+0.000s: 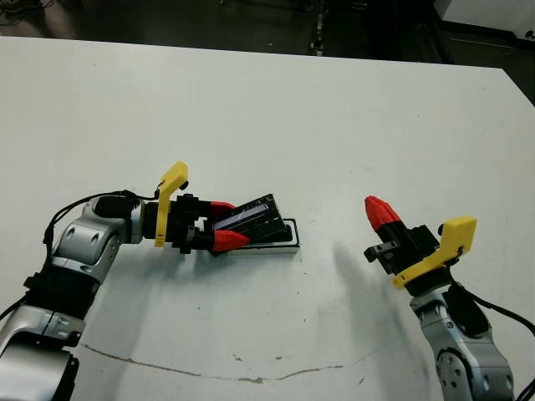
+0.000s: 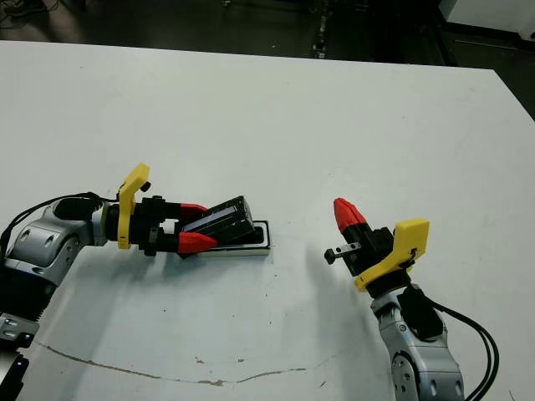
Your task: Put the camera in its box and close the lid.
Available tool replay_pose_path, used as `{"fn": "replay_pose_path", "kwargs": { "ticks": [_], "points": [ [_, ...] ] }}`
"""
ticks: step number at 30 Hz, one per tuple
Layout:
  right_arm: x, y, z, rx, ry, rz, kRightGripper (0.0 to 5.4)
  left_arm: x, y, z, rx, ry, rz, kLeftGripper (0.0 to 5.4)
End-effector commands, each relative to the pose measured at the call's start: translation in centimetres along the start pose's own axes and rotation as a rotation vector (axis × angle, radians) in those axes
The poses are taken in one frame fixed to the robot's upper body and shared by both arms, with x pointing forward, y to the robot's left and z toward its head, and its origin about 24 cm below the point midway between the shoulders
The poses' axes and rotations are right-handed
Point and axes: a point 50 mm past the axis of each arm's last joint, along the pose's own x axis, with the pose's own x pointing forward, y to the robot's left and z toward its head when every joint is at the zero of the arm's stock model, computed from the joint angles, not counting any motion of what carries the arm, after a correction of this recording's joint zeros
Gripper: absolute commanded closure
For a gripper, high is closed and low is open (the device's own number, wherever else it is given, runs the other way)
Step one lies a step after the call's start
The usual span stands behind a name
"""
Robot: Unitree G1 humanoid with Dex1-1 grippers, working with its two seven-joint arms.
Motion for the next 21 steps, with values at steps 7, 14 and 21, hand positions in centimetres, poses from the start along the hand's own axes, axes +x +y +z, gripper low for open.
{"fn": "replay_pose_path", "kwargs": {
  "ticks": [7,14,21],
  "points": [
    [-0.2,-0.3,-0.2,-0.006,0.023,-0.010,5.40,3.5,-1.4,-2.2,-0.003,0.050,-0.071,2.24],
    [-0.3,-0.4,-0.3,-0.008,0.021,-0.016,5.40,5.2,-2.1,-2.1,-0.053,0.017,0.042,2.24],
    [-0.3,-0.5,-0.3,-0.014,0.023,-0.021,5.40,6.3,-2.6,-2.4,-0.109,0.024,0.058,2.24]
  ]
}}
